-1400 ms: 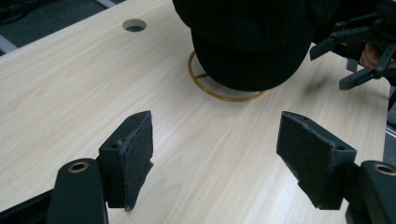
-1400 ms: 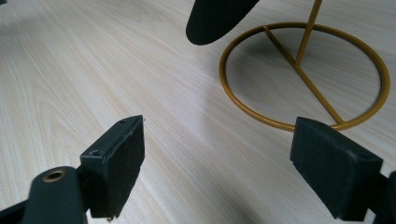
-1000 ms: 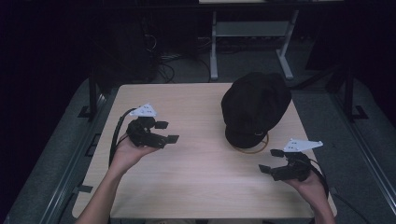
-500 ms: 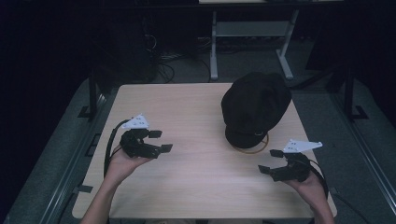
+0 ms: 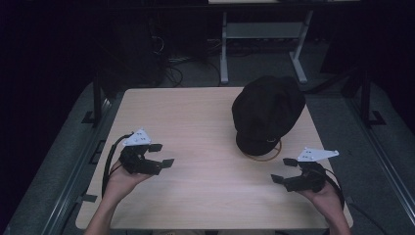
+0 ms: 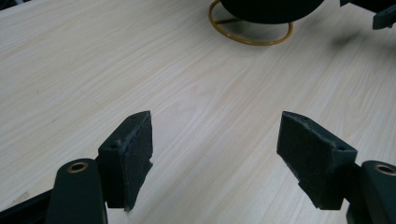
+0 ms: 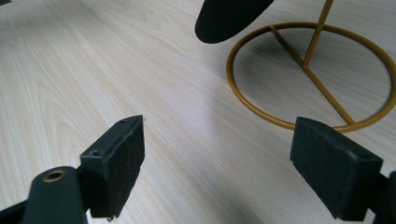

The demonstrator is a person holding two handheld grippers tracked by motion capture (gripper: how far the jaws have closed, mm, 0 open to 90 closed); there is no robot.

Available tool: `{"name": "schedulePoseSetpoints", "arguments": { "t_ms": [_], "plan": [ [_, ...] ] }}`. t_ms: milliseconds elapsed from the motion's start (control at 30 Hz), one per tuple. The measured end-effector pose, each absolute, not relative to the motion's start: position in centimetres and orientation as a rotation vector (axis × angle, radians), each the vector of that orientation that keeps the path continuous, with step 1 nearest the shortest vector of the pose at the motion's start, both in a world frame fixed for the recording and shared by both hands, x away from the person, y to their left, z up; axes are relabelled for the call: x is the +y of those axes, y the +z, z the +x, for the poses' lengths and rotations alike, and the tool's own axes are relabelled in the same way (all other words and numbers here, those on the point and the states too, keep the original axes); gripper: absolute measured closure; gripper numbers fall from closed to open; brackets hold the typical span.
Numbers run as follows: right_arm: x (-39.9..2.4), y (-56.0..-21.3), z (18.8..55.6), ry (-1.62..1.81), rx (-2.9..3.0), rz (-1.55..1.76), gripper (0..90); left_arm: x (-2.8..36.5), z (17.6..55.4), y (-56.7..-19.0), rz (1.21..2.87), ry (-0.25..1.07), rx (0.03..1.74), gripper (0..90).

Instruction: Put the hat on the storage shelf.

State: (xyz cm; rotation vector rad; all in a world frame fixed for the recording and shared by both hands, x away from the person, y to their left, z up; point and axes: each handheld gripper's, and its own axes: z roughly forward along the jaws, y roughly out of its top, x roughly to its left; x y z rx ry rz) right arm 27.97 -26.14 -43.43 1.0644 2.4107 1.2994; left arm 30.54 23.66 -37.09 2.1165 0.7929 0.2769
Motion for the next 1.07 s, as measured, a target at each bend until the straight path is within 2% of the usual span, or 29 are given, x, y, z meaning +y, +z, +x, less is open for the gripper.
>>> {"name": "schedulePoseSetpoints", "arguments": {
  "t_ms": [567,1067],
  "plan": [
    [-26.2,-43.6,27.9,1.294,2.417,1.066,17.3,25.5,28.8,-39.3,2.099,0.303,0.835,24.7],
    [-27.0,-43.9,27.9,1.328,2.392,1.080,17.3,26.9,27.1,-42.2,2.079,0.378,0.878,24.6]
  ]
}}
